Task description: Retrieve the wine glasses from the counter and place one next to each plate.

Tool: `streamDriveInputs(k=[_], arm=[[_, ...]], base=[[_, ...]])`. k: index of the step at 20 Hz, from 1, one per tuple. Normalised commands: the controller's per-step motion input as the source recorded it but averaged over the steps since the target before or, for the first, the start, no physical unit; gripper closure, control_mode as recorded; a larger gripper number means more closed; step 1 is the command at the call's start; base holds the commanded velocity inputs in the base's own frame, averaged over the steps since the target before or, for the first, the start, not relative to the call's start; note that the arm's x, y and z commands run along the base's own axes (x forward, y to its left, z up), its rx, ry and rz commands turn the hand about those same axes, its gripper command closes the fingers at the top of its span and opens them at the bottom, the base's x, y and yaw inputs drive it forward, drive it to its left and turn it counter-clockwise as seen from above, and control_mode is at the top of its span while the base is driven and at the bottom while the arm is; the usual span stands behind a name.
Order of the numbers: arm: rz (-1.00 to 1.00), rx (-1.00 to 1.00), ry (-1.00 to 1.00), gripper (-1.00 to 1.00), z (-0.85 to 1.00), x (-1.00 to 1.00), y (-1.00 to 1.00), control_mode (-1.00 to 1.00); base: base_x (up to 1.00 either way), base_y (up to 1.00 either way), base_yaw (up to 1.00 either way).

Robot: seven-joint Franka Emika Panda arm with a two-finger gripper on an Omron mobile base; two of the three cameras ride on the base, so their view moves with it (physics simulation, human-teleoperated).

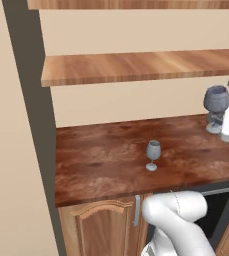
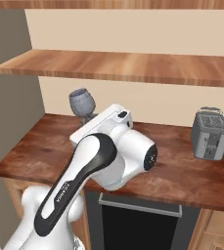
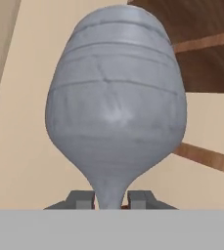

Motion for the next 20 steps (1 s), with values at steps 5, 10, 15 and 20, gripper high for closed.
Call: streamDriveInputs(k=[5,10,15,20], arm=[[-0.09,0.00,0.00,1.00,0.02,-0.37,0.04,1.00],[0.00,0.00,0.00,1.00,0.00,0.00,0.00,1.00],[0.00,0.00,0.00,1.00,0.00,0.00,0.00,1.00],[0.00,0.00,0.00,1.00,0.00,0.00,0.00,1.00]], base=[[-0.60,-0.03,-0.28],[-0.80,0.03,-0.78],[-0.10,0.01,-1.00],[0.00,0.00,-1.00]])
